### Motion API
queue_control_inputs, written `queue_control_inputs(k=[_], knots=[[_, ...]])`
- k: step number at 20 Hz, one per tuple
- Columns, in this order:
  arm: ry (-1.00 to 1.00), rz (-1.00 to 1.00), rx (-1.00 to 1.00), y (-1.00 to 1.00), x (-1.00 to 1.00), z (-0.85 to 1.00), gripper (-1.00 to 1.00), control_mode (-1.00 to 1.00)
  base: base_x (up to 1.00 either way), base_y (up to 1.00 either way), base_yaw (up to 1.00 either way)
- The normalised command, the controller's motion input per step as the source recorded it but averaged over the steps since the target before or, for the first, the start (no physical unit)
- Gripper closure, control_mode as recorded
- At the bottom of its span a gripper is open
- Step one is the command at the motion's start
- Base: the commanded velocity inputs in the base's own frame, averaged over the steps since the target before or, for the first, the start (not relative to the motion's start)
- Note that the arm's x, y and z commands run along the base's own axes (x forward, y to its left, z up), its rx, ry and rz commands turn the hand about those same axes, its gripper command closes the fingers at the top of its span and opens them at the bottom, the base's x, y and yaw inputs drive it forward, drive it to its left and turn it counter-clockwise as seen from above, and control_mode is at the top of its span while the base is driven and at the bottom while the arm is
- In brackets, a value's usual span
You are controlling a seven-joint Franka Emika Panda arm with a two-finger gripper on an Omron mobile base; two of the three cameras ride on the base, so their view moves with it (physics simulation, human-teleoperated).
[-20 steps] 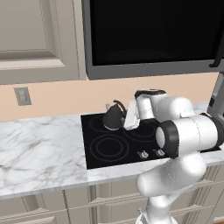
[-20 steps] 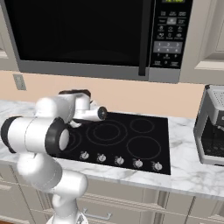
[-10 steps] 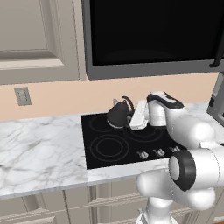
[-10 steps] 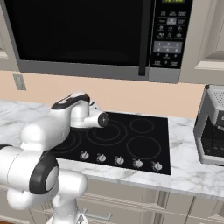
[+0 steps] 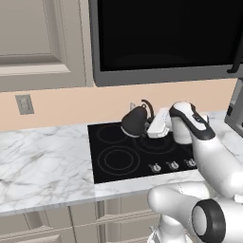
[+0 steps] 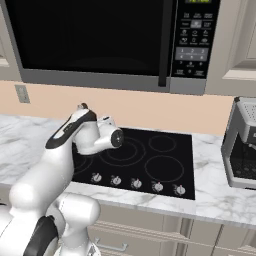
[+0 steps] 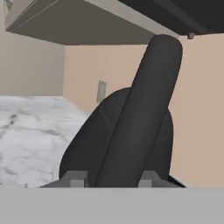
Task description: The kettle is done boiling. Turn off the stove, then wait for 300 timesteps before moving the kettle to the dining table.
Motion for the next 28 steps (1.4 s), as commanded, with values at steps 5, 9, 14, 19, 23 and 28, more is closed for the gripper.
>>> queue_control_inputs(k=[5,9,14,19,23,28], knots=[[0.18,-0.01,0.12,-0.11,-0.25,0.09,1.00,-1.00,0.00,0.00,0.00],[0.07,0.00,0.06,-0.03,-0.05,0.07,1.00,-1.00,0.00,0.00,0.00],[0.01,0.00,0.00,0.00,0.03,0.00,1.00,-1.00,0.00,0.00,0.00],[0.00,0.00,0.00,0.01,-0.01,0.00,1.00,1.00,-0.38,0.05,-0.10],[0.00,0.00,0.00,0.00,0.00,0.00,1.00,1.00,-0.77,0.00,-0.32],[0.00,0.00,0.00,0.00,0.00,0.00,1.00,1.00,-0.83,0.00,-0.38]])
